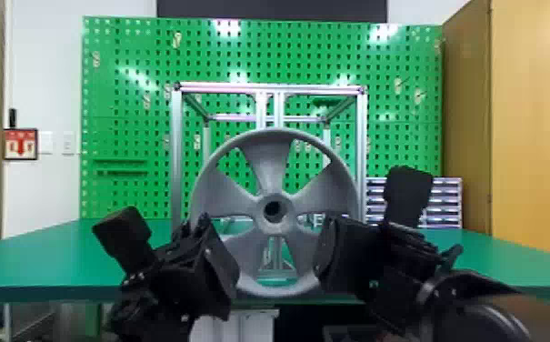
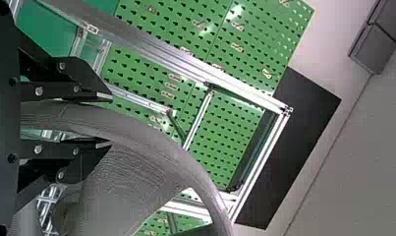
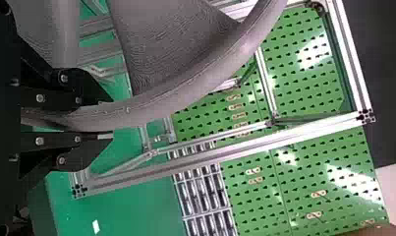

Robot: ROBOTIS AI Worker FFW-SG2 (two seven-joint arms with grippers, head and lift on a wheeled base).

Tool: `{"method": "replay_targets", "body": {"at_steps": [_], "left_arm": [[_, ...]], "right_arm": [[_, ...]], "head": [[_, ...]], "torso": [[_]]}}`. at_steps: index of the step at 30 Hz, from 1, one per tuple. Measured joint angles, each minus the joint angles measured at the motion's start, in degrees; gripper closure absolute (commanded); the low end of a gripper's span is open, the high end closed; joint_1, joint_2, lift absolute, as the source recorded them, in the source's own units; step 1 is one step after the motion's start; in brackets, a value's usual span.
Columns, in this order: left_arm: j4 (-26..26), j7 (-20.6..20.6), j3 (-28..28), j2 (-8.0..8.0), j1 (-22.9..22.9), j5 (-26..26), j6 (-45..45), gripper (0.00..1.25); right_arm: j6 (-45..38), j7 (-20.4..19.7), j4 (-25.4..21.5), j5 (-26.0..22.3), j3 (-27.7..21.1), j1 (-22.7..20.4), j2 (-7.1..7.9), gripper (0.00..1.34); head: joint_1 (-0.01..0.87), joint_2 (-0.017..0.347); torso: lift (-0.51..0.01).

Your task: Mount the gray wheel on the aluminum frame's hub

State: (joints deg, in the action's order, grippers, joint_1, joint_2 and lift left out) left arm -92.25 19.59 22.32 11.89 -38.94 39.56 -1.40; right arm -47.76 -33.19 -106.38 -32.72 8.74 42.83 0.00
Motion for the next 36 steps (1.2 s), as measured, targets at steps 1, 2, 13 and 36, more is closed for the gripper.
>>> {"method": "replay_targets", "body": {"at_steps": [1, 2, 13, 36], "left_arm": [[0.4, 0.0, 0.0, -0.08, -0.2, 0.0, 0.0, 0.88], [0.7, 0.0, 0.0, -0.13, -0.4, -0.1, 0.0, 0.88], [3.9, -0.1, 0.3, -0.20, -3.2, -0.4, 0.0, 0.88], [10.2, -0.1, 0.4, -0.77, -6.4, -1.8, 0.2, 0.88]], "right_arm": [[0.1, 0.0, 0.2, 0.0, 0.0, 0.2, 0.00, 1.09], [0.1, 0.0, 0.4, 0.0, 0.0, 0.4, 0.00, 1.09], [0.6, 0.1, 3.0, 0.5, -0.3, 2.4, -0.01, 1.09], [1.3, 1.8, 9.5, 0.4, -0.8, 5.7, -0.01, 1.09]], "head": [[-0.005, 0.006], [-0.005, 0.006], [-0.005, 0.006], [-0.005, 0.006]], "torso": [[-0.499], [-0.499], [-0.499], [-0.499]]}}
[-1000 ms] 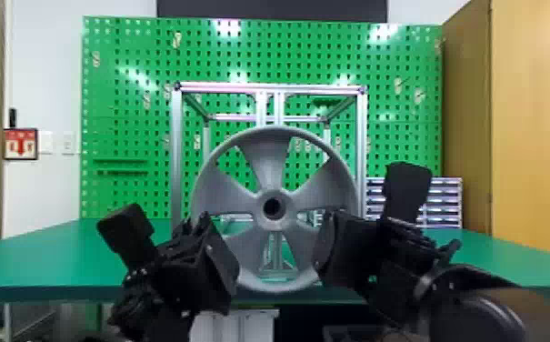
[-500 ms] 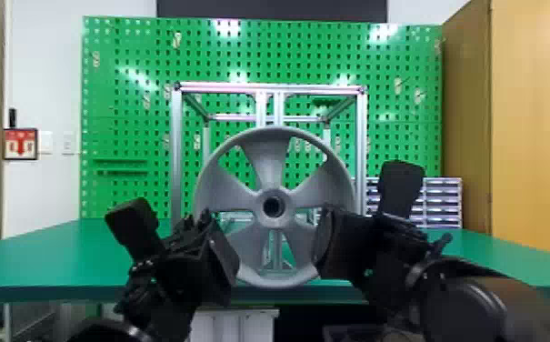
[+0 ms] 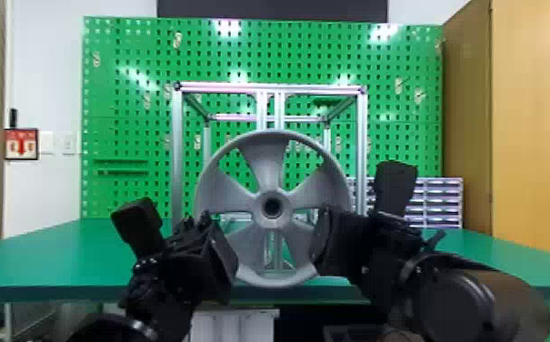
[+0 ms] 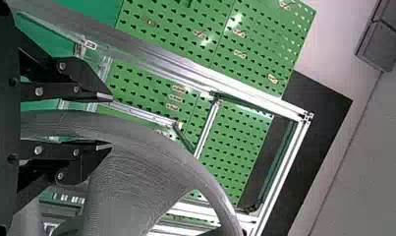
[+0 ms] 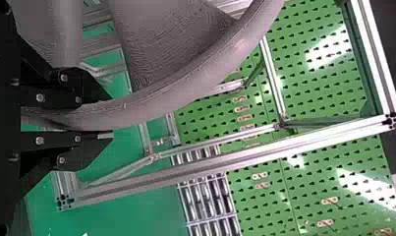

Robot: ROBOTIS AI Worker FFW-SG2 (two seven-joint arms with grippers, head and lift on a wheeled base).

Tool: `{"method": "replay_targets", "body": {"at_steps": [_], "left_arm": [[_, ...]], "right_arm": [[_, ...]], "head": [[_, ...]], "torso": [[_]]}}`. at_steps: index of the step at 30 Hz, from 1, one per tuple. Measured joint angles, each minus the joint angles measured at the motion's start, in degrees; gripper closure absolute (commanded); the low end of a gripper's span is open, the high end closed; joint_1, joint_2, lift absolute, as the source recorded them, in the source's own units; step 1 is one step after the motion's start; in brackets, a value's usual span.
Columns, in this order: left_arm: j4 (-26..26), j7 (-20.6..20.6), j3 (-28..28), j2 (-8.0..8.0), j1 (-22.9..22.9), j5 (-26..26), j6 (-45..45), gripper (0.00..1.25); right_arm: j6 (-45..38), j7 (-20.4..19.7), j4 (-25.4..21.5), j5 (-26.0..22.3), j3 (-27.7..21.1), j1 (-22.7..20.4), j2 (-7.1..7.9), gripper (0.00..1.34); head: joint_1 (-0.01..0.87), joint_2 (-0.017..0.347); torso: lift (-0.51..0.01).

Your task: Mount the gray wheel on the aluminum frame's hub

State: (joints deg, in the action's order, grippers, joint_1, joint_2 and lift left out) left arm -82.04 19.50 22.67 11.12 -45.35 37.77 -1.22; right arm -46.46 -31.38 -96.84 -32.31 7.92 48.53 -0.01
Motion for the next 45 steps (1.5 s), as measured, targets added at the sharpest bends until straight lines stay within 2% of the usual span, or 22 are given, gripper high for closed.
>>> {"method": "replay_targets", "body": {"at_steps": [24, 35, 41, 45], "left_arm": [[4.3, 0.0, 0.3, -0.42, -2.9, -1.4, 0.3, 0.88], [7.2, 0.0, -0.4, -0.66, -4.1, -2.3, 0.3, 0.88], [7.8, -3.4, -0.8, -0.66, -4.3, -2.8, 0.3, 0.88], [8.0, -3.4, -1.0, -0.70, -4.4, -3.0, 0.3, 0.88]], "right_arm": [[0.1, 0.2, 3.6, 0.9, 0.1, 2.0, 0.00, 1.09], [0.9, 0.2, 7.2, 1.5, 0.1, 3.6, 0.00, 1.09], [1.3, 0.2, 8.1, 2.1, 0.2, 3.8, 0.00, 1.09], [1.4, 0.2, 8.4, 2.2, 0.3, 3.9, 0.00, 1.09]], "head": [[-0.005, 0.006], [-0.005, 0.006], [-0.005, 0.006], [-0.005, 0.006]], "torso": [[-0.499], [-0.499], [-0.499], [-0.499]]}}
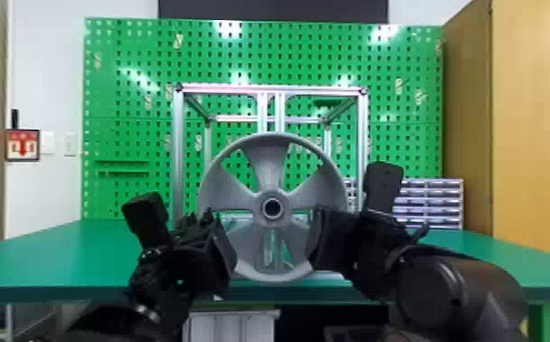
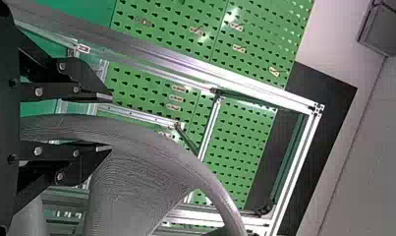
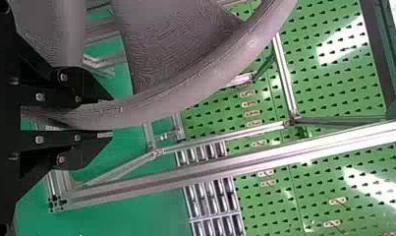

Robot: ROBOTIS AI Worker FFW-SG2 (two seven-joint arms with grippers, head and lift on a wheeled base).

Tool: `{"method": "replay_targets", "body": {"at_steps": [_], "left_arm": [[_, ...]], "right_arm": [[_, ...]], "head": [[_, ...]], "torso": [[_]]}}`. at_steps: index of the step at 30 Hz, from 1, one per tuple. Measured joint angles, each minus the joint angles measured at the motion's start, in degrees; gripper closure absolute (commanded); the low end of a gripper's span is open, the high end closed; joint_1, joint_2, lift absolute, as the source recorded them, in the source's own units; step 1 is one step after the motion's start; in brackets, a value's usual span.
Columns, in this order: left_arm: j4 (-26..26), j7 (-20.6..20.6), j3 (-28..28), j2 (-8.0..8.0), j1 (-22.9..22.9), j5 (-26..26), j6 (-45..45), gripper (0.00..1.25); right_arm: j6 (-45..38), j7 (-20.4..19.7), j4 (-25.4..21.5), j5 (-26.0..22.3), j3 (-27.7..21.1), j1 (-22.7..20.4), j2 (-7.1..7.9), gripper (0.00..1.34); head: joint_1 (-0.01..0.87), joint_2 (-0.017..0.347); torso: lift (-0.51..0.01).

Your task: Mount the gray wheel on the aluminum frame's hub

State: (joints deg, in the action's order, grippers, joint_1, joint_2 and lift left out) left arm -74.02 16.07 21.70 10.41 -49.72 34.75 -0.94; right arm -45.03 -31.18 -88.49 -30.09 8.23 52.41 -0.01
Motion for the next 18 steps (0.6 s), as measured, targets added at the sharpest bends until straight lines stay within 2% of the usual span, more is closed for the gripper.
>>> {"method": "replay_targets", "body": {"at_steps": [10, 18], "left_arm": [[0.0, 0.0, 0.1, -0.04, 0.1, 0.1, 0.3, 0.86], [-0.2, 0.0, 0.2, -0.03, 0.2, 0.0, 0.3, 0.78]], "right_arm": [[0.0, 0.0, -0.2, 0.0, 0.0, -0.3, 0.00, 1.08], [0.3, 0.0, -0.5, 0.2, 0.0, -0.6, 0.00, 0.95]], "head": [[-0.005, 0.006], [-0.005, 0.006]], "torso": [[-0.499], [-0.499]]}}
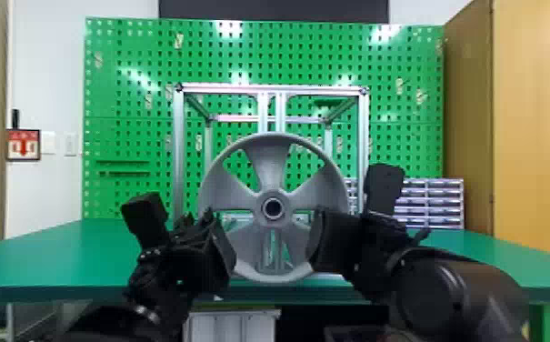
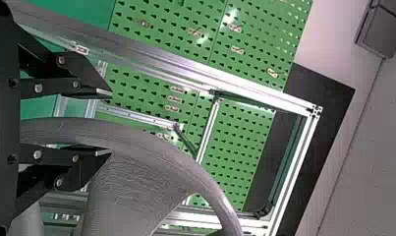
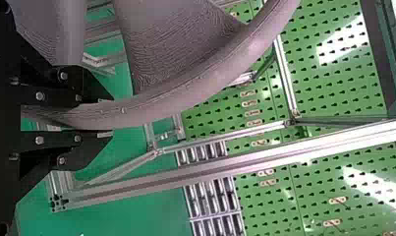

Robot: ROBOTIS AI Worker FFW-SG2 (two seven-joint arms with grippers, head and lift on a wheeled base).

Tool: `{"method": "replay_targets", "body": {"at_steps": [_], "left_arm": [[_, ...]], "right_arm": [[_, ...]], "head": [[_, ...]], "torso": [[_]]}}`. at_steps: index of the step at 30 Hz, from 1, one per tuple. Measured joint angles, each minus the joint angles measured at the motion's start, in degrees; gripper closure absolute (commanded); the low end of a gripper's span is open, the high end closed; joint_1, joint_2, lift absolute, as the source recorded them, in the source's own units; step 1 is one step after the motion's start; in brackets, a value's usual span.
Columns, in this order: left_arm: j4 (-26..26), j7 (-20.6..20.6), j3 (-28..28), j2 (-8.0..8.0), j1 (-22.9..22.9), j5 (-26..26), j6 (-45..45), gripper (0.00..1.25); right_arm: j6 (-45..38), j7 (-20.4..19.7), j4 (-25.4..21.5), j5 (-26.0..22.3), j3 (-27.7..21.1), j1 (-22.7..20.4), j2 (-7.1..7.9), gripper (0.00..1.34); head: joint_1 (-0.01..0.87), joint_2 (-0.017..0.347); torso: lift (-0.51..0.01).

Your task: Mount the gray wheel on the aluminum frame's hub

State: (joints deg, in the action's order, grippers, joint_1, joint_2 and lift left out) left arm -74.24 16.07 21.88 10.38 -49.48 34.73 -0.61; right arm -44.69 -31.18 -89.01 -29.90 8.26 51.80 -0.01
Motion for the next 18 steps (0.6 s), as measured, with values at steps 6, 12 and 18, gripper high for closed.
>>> {"method": "replay_targets", "body": {"at_steps": [6, 12, 18], "left_arm": [[-0.2, 0.0, 0.0, 0.04, 0.1, -0.1, 0.0, 0.64], [-0.3, 0.1, 0.0, 0.10, 0.2, -0.1, 0.0, 0.51], [-0.4, 2.4, 0.1, 0.10, 0.3, -0.2, 0.0, 0.41]], "right_arm": [[0.5, 0.0, 0.0, 0.1, 0.0, -0.2, 0.00, 0.80], [1.1, 0.0, 0.0, 0.1, -0.1, -0.5, 0.03, 0.65], [1.4, 0.4, 0.0, 0.0, -0.1, -0.6, 0.04, 0.52]], "head": [[-0.005, 0.006], [-0.005, 0.006], [-0.005, 0.006]], "torso": [[-0.499], [-0.499], [-0.499]]}}
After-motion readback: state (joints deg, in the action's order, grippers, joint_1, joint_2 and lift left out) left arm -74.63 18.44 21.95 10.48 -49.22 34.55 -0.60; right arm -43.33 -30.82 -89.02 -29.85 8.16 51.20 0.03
